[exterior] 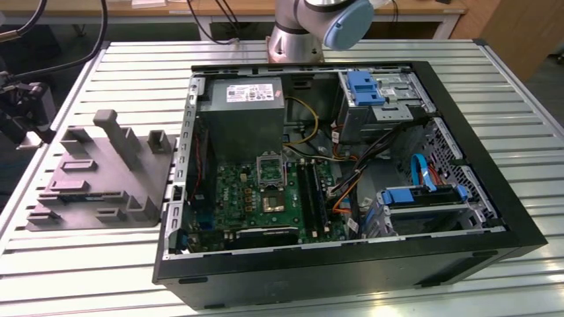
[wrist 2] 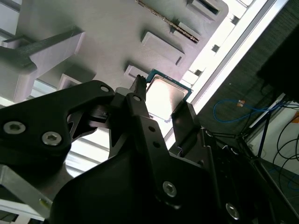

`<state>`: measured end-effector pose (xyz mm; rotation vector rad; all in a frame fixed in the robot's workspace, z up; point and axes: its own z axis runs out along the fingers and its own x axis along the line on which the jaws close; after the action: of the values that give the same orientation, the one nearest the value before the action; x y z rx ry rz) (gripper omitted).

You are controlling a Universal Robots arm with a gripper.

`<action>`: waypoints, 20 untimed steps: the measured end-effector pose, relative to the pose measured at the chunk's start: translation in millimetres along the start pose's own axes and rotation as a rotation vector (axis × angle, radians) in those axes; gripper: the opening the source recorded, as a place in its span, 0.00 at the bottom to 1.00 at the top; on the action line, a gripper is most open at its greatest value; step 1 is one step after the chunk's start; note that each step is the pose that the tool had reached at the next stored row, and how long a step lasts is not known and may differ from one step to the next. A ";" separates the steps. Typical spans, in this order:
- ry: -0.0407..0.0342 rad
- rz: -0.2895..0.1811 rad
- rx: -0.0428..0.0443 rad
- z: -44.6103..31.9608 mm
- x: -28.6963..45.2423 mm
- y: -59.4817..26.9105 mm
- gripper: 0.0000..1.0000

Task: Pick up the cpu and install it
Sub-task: 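Pick up the cpu and move it towards the insertion slot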

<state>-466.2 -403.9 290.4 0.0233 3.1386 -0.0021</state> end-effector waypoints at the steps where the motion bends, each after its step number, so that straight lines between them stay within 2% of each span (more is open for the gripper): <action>1: -0.0001 0.000 0.0001 -0.5 0.0 0.0 0.47; 20: -0.0004 0.000 0.0039 -9.4 0.0 0.4 0.47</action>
<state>-466.2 -403.5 299.8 0.0232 3.1382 -0.0083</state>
